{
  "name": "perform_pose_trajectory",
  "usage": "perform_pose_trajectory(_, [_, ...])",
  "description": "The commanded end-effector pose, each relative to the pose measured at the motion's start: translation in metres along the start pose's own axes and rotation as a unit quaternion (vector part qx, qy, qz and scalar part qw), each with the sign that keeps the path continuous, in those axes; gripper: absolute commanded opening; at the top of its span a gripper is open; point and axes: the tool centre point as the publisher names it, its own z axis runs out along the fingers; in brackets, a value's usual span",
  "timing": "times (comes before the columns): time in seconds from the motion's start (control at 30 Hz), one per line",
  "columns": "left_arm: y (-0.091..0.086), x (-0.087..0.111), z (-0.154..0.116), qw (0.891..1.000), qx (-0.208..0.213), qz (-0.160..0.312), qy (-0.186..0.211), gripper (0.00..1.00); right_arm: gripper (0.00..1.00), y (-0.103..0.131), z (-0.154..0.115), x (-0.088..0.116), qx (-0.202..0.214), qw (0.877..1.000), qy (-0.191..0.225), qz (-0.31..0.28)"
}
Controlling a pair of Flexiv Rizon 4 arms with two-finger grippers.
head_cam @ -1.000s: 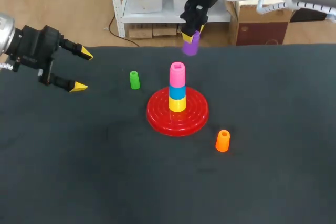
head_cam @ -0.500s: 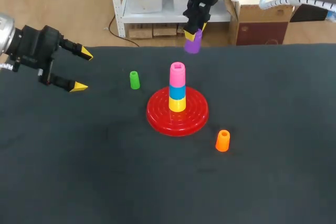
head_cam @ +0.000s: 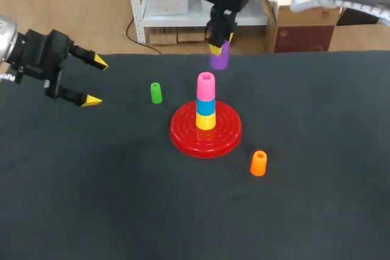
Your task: Pick up and stack the cylinders on the red base in this order: pink,purple,orange,green
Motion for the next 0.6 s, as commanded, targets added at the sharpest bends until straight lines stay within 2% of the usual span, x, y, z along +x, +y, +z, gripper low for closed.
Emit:
perform_pose_trajectory(0.03, [-0.002,0.001,0.000,1.000,-0.003,0.001,-0.001,1.00,0.00,0.006,-0.001,-0.015,-0.002,0.999,0.040,-0.014])
perform_pose_trajectory(0.3, [-0.002,0.001,0.000,1.000,-0.003,0.001,-0.001,1.00,0.00,0.017,0.016,-0.023,-0.025,0.996,0.072,-0.038])
perform_pose_trajectory(0.6, [-0.002,0.001,0.000,1.000,-0.003,0.001,-0.001,1.00,0.00,0.014,0.031,-0.019,-0.031,0.995,0.092,-0.038])
